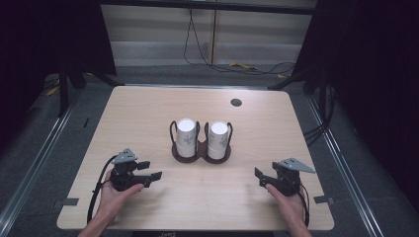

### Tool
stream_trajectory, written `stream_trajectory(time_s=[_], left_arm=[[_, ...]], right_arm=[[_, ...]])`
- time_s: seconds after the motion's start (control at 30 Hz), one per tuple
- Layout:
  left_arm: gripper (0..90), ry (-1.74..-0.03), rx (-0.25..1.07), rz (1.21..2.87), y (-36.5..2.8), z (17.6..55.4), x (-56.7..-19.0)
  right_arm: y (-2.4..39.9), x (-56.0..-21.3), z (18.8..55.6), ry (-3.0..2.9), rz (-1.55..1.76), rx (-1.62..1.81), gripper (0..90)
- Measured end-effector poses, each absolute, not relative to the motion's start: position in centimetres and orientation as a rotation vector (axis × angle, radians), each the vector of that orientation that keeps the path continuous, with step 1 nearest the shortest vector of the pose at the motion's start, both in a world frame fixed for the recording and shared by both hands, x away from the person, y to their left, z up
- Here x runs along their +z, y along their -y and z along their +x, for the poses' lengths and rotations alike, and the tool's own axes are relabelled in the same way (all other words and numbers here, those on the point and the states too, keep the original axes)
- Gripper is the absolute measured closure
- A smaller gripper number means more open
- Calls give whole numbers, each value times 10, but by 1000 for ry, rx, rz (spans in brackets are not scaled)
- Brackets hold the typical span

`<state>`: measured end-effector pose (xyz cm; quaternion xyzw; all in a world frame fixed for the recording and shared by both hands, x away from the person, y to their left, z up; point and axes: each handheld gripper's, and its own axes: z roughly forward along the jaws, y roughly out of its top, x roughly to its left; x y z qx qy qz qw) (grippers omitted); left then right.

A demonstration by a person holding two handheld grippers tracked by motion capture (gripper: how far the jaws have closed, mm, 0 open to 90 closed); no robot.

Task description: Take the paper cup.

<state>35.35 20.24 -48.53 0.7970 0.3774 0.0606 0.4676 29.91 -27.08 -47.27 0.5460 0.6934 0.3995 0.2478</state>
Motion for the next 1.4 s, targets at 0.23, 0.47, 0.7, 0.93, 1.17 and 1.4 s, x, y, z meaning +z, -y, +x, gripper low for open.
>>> stream_trajectory(time_s=[0.23, 0.47, 0.7, 0.93, 1.17, 1.4], left_arm=[[274, -937, 139, 1960, -203, 355, -486], [263, -915, 131, 1966, -200, 357, -485], [235, -904, 120, 1955, -198, 358, -484], [236, -895, 134, 1939, -198, 357, -474], [294, -863, 161, 1918, -198, 355, -455], [343, -817, 180, 1892, -193, 361, -436]], right_arm=[[268, -473, 298, -1906, 1475, 1097, 253], [267, -473, 298, -1920, 1465, 1103, 249], [265, -474, 298, -1930, 1458, 1102, 249], [259, -473, 295, -1981, 1426, 1094, 245], [250, -470, 292, -2012, 1384, 1107, 245], [250, -471, 294, -2023, 1388, 1111, 248]])
